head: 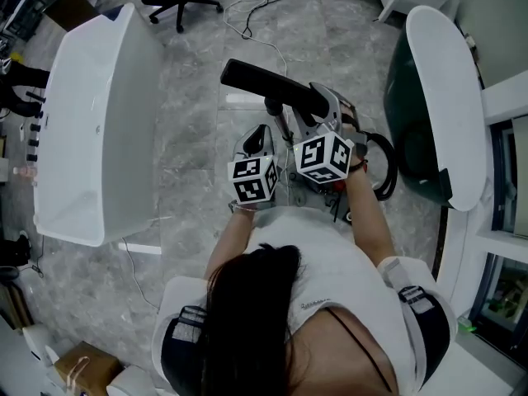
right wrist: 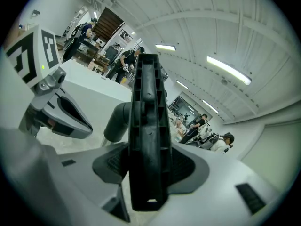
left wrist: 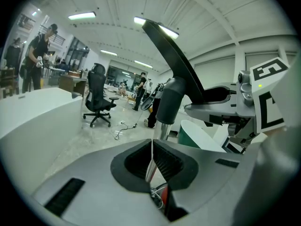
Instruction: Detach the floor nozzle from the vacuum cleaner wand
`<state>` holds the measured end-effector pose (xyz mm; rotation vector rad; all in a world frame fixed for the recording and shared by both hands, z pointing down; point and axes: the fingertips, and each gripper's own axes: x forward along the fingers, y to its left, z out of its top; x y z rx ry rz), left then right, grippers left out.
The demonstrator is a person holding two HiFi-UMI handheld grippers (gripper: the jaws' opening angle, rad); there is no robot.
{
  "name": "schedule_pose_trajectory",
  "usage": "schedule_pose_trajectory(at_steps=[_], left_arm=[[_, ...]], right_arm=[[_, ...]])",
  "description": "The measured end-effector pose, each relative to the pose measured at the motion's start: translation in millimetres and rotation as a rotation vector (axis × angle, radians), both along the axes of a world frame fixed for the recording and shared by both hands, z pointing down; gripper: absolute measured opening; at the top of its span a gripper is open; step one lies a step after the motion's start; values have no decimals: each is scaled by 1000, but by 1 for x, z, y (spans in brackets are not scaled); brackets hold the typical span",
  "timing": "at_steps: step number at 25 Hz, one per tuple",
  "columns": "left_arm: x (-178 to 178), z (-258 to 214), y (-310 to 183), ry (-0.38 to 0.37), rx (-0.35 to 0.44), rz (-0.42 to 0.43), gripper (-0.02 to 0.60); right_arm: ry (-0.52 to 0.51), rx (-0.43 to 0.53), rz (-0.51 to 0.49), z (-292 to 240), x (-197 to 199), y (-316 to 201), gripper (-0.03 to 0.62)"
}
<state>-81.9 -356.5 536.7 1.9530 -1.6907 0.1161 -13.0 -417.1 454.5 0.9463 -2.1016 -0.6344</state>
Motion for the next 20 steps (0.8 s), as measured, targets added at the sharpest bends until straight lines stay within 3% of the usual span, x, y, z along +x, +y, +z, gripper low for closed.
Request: schedule_pose_trajectory(at_steps=[20], left_arm=[[-2, 4, 3, 8, 5, -1, 11]], right_arm=[[-5, 39, 25, -3, 3, 4, 235]])
